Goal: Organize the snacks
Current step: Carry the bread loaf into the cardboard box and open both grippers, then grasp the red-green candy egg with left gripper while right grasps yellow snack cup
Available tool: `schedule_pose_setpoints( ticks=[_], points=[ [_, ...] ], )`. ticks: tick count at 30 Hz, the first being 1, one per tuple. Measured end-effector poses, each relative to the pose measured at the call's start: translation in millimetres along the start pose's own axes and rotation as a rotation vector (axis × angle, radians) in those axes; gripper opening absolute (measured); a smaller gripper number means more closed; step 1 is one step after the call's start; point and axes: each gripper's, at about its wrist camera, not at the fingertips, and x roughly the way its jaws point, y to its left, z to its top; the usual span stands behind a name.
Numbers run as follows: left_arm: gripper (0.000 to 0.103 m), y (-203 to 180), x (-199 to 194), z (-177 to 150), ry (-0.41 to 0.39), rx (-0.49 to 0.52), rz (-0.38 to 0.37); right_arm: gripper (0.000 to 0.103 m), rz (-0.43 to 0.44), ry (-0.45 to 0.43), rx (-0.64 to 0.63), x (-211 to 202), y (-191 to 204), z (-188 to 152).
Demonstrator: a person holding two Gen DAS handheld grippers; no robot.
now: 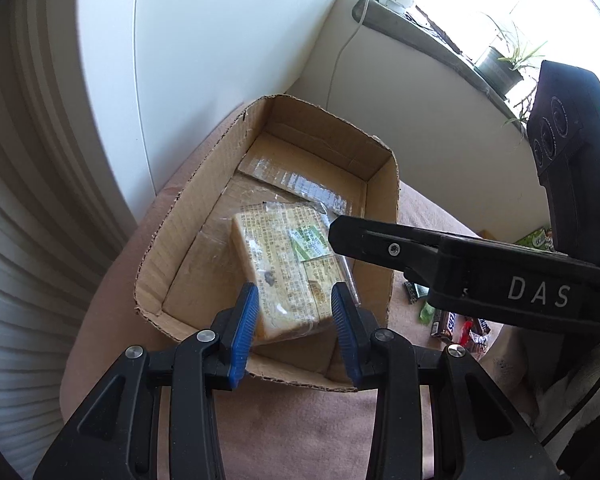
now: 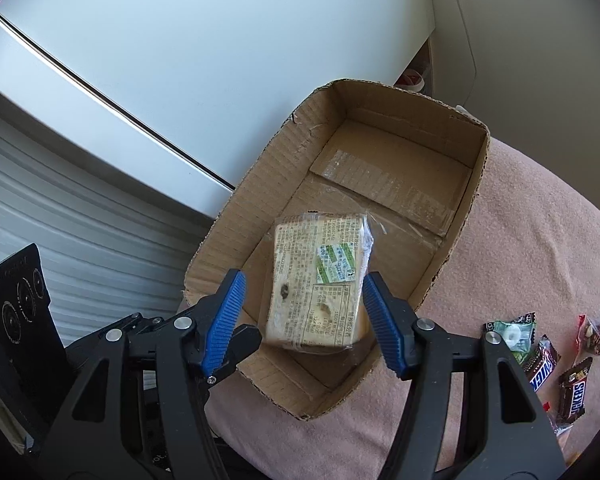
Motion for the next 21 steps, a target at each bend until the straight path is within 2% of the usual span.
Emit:
schedule_pose_setpoints(
  ticks=[7, 12, 14, 21],
  points=[
    [0.037, -2, -9, -5, -0.023, 0.047, 0.055, 0.069, -0.104, -0.062, -0.081, -23, -3, -18],
    [0.037, -17, -11, -12, -0.012, 0.109, 0.033, 0.072, -0.216, -0.131, -0.153, -50, -22, -52],
    [0.037, -29, -11, -17, -0.01, 0.147, 0.038, 0.072, -0.252, -0.134, -0.151, -62, -35, -67],
    [0.037, -73, 3, -27, 0.04, 0.254, -0.012, 0.072, -0.356, -0.149, -0.064, -103, -86, -110]
  ],
)
